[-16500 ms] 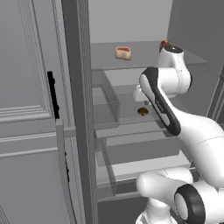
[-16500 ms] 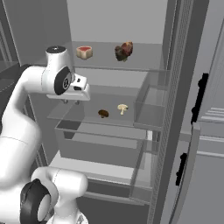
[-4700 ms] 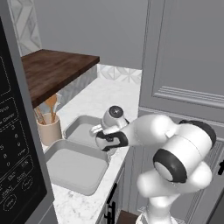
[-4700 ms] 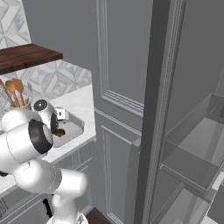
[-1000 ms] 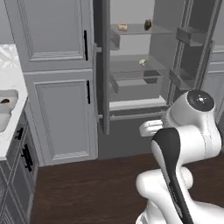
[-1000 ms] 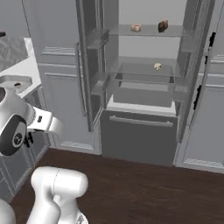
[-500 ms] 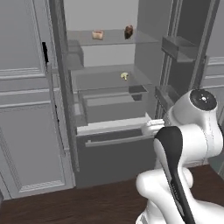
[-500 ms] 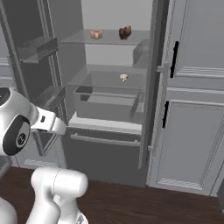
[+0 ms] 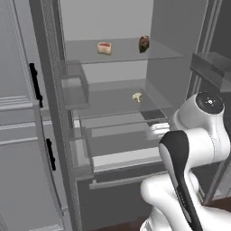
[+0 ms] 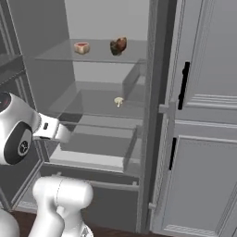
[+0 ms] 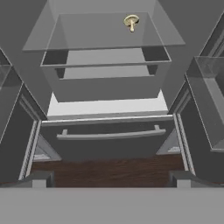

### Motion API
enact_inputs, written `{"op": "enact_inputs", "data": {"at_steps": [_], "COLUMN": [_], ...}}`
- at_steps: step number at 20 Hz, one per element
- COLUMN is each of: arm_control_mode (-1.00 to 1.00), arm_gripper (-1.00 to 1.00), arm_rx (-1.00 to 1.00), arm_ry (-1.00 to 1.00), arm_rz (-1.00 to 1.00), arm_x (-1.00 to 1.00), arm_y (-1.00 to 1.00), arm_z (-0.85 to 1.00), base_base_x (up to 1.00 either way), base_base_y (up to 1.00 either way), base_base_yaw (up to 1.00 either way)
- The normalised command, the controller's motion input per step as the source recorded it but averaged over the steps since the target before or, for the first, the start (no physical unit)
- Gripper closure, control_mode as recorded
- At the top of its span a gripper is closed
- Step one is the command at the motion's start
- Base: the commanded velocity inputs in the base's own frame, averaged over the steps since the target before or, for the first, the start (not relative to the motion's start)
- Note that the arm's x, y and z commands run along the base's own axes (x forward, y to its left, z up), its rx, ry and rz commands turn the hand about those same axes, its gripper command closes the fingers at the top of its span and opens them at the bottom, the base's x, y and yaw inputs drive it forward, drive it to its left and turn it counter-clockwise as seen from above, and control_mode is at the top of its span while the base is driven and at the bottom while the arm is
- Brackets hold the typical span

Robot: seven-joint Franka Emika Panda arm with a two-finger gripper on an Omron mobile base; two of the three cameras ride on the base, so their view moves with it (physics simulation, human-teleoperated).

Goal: Place one mushroom and one steak in each tupperware on the nearby counter, to pack two identical lunches.

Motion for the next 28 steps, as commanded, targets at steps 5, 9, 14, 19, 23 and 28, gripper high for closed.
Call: {"op": "enact_inputs", "data": {"at_steps": [5, 9, 14, 19, 23, 28], "arm_control_mode": [1.00, -1.00, -1.00, -1.00, -1.00, -1.00], "arm_gripper": [-1.00, -1.00, -1.00, -1.00, -1.00, -1.00], "arm_rx": [0.00, 0.00, 0.00, 0.00, 0.00, 0.00], "arm_ry": [0.00, -0.02, -0.05, 0.00, 0.00, 0.00], "arm_rz": [0.00, -0.03, -0.08, -0.03, 0.00, 0.00], "arm_x": [0.00, 0.19, 0.66, 0.67, 0.76, 0.65], "arm_y": [0.00, 0.00, -0.05, -0.14, -0.29, -0.38], "arm_z": [0.00, -0.05, -0.25, -0.34, -0.20, -0.29], "base_base_x": [0.82, 0.59, 0.00, 0.00, 0.00, 0.00], "base_base_y": [-0.05, 0.00, 0.00, 0.00, 0.00, 0.00], "base_base_yaw": [-0.13, -0.09, 0.00, 0.00, 0.00, 0.00]}}
